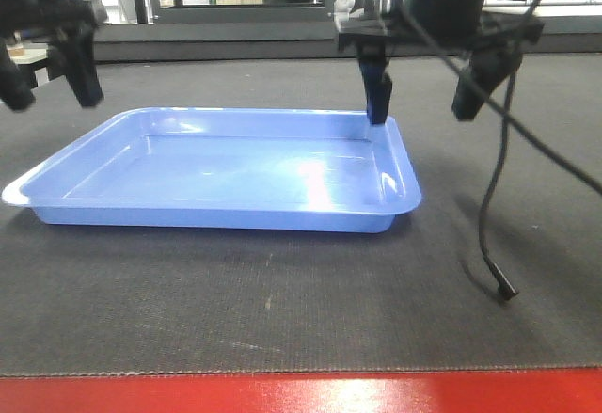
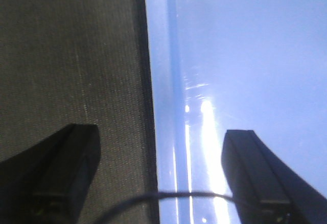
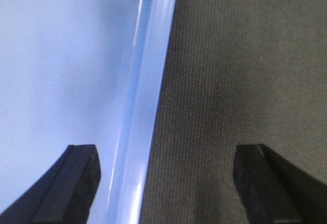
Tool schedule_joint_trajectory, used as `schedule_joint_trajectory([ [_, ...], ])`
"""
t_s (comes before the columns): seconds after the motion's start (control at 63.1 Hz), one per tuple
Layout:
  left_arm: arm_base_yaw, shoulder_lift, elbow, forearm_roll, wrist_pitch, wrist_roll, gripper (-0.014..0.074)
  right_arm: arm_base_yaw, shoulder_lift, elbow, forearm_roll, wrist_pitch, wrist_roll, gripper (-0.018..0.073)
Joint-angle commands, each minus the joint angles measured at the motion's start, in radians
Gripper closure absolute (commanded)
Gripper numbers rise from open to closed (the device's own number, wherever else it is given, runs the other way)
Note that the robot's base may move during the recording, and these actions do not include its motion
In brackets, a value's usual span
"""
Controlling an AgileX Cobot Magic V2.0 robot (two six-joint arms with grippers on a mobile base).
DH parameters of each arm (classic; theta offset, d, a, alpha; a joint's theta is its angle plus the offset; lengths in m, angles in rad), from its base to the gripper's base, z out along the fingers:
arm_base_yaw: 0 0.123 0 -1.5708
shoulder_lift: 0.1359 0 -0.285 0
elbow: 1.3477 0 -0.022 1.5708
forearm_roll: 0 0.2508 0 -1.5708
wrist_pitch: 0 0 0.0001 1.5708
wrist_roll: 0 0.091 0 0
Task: Grab blue tray and place on right shelf
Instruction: 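Lower both grippers onto opposite side rims of the blue tray, then close both grippers on the rims and lift the tray up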
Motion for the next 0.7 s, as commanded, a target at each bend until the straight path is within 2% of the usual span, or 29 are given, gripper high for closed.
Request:
schedule_joint_trajectory([
  [0.0,-0.006,-0.023,-0.037,-0.022,-0.022,-0.010,0.0195,0.003,-0.029,-0.036,-0.012,-0.042,0.005,-0.0071],
  [0.143,-0.006,0.016,-0.038,-0.042,-0.020,-0.010,0.0195,0.004,0.003,-0.036,0.028,-0.072,0.005,-0.0071],
  [0.491,-0.006,0.055,-0.038,-0.042,-0.018,-0.010,0.0195,0.018,0.045,-0.037,0.028,-0.096,0.003,-0.0060],
  [0.57,-0.006,0.064,-0.038,-0.042,-0.005,-0.007,0.0201,0.022,0.049,-0.037,0.028,-0.091,0.003,0.0001],
  [0.649,-0.006,0.065,-0.038,-0.042,0.007,-0.008,0.0253,0.023,0.051,-0.037,0.028,-0.086,0.003,0.0129],
  [0.681,-0.006,0.065,-0.038,-0.042,0.007,-0.008,0.0297,0.023,0.051,-0.037,0.028,-0.083,0.003,0.0208],
])
